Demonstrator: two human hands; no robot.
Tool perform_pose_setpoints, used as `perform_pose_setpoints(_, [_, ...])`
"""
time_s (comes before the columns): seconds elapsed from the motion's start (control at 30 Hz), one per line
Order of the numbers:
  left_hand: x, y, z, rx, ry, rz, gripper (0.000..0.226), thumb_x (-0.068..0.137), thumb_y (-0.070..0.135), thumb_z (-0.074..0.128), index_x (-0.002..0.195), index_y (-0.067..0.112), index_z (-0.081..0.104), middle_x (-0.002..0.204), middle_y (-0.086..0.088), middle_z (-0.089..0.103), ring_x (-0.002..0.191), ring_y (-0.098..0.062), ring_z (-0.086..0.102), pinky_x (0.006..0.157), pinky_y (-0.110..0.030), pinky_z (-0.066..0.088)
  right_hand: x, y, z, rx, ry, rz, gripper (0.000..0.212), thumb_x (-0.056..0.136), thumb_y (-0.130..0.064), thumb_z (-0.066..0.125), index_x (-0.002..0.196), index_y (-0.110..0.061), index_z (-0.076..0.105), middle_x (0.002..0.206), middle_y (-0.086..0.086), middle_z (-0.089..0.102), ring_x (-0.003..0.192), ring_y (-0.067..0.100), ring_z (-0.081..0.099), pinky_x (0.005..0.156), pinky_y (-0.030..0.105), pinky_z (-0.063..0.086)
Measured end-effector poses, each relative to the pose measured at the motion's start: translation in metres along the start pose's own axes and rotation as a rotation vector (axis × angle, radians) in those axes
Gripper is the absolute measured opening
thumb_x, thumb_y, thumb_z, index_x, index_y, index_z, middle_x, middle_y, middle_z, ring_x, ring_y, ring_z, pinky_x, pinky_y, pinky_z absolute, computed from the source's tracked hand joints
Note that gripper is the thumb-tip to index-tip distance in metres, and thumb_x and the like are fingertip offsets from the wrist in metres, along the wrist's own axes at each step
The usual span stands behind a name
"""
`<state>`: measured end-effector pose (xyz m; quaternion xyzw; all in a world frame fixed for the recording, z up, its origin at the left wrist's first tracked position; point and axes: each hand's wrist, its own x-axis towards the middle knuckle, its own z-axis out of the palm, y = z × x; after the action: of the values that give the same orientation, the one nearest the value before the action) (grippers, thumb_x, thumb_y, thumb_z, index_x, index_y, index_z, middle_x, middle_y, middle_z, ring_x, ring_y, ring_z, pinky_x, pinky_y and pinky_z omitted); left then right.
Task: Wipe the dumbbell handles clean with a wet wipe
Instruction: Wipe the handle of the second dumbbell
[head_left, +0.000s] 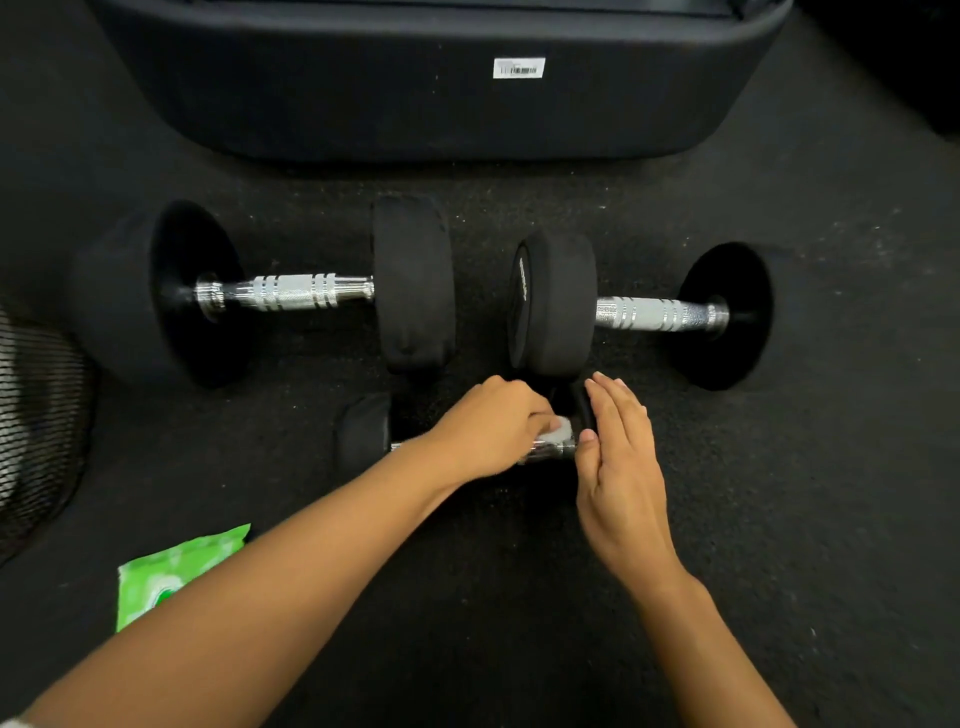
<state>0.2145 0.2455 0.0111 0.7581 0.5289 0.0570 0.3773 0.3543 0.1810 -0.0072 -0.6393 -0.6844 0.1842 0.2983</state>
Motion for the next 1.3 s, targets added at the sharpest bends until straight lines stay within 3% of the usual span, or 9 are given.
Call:
perform_pose_setpoints(0.07, [0.013, -0.004, -0.004, -0.053, -0.049, -0.021, 0.031, 0.092, 0.028, 0.053, 0.076, 0.006, 0.068, 0.067, -0.008, 0.063, 0.070, -0.020, 0.060, 0.070, -0.038, 0.048, 0.000, 0.000, 0.000, -0.009, 0.009, -0.003, 0.048, 0.094, -0.022, 0.028, 0.139, -0.008, 0.036, 0.146, -0.001, 0.033, 0.137, 0.003, 0.016, 0.114, 0.043, 0.020])
perform_pose_setpoints(0.17, [0.011, 0.001, -0.001, 0.067, -0.023, 0.036, 0.028, 0.092, 0.029, 0.052, 0.073, 0.016, 0.068, 0.073, -0.008, 0.065, 0.075, -0.025, 0.062, 0.068, -0.035, 0.049, 0.000, 0.002, 0.001, -0.014, 0.016, -0.007, 0.048, 0.094, -0.021, 0.029, 0.139, -0.007, 0.037, 0.145, 0.001, 0.034, 0.136, 0.003, 0.016, 0.115, 0.032, 0.011])
perform_pose_setpoints(0.27, [-0.010, -0.002, 0.024, 0.309, 0.240, 0.213, 0.026, 0.091, 0.032, 0.046, 0.094, 0.021, 0.069, 0.091, -0.007, 0.070, 0.085, -0.030, 0.065, 0.072, -0.039, 0.053, 0.001, 0.003, 0.002, -0.023, 0.027, -0.015, 0.052, 0.093, -0.027, 0.024, 0.138, -0.005, 0.038, 0.144, 0.003, 0.037, 0.136, 0.008, 0.019, 0.115, 0.025, 0.006])
perform_pose_setpoints(0.37, [-0.023, -0.023, 0.056, 0.414, 0.554, 0.551, 0.032, 0.087, 0.012, 0.045, 0.107, 0.004, 0.069, 0.107, -0.012, 0.069, 0.098, -0.025, 0.067, 0.085, -0.037, 0.053, 0.001, 0.003, 0.003, -0.017, 0.032, -0.004, 0.053, 0.093, -0.029, 0.023, 0.138, -0.005, 0.038, 0.144, 0.002, 0.037, 0.137, 0.008, 0.020, 0.115, 0.026, 0.006])
perform_pose_setpoints(0.5, [-0.035, -0.042, 0.059, 0.477, 0.687, 0.647, 0.030, 0.088, 0.003, 0.049, 0.115, 0.001, 0.063, 0.119, -0.014, 0.063, 0.112, -0.024, 0.060, 0.099, -0.035, 0.044, 0.001, 0.002, 0.002, -0.017, 0.025, -0.009, 0.053, 0.092, -0.029, 0.024, 0.139, -0.007, 0.037, 0.145, 0.001, 0.036, 0.137, 0.007, 0.019, 0.115, 0.030, 0.010])
perform_pose_setpoints(0.77, [-0.017, -0.015, 0.060, 0.380, 0.627, 0.490, 0.024, 0.080, 0.007, 0.059, 0.100, 0.002, 0.070, 0.100, -0.012, 0.071, 0.091, -0.023, 0.068, 0.080, -0.034, 0.055, 0.000, 0.002, 0.003, -0.021, 0.039, -0.001, 0.050, 0.094, -0.025, 0.026, 0.138, -0.006, 0.039, 0.145, 0.003, 0.037, 0.137, 0.007, 0.019, 0.115, 0.027, 0.008])
perform_pose_setpoints(0.9, [-0.011, 0.004, 0.027, 0.265, 0.280, 0.121, 0.019, 0.093, 0.028, 0.052, 0.097, 0.018, 0.067, 0.092, -0.006, 0.069, 0.085, -0.029, 0.063, 0.071, -0.037, 0.048, 0.001, 0.002, 0.004, -0.046, 0.046, -0.008, 0.051, 0.093, -0.026, 0.026, 0.138, -0.007, 0.038, 0.144, 0.002, 0.037, 0.135, 0.004, 0.018, 0.115, 0.026, 0.007])
perform_pose_setpoints(1.07, [0.013, 0.008, -0.004, -0.095, -0.061, -0.088, 0.045, 0.094, 0.034, 0.052, 0.052, 0.017, 0.050, 0.056, -0.002, 0.048, 0.070, -0.026, 0.054, 0.071, -0.034, 0.045, 0.001, 0.000, 0.005, -0.055, 0.055, 0.006, 0.052, 0.092, -0.028, 0.024, 0.138, -0.008, 0.039, 0.144, 0.001, 0.037, 0.134, 0.000, 0.017, 0.115, 0.028, 0.009])
perform_pose_setpoints(1.3, [-0.016, -0.002, 0.043, 0.245, 0.371, 0.206, 0.027, 0.089, 0.029, 0.046, 0.100, 0.019, 0.068, 0.097, -0.004, 0.071, 0.088, -0.027, 0.067, 0.074, -0.041, 0.054, 0.001, 0.001, 0.006, -0.038, 0.073, 0.003, 0.052, 0.092, -0.026, 0.025, 0.136, -0.006, 0.040, 0.143, 0.003, 0.039, 0.135, 0.007, 0.022, 0.115, 0.032, 0.011])
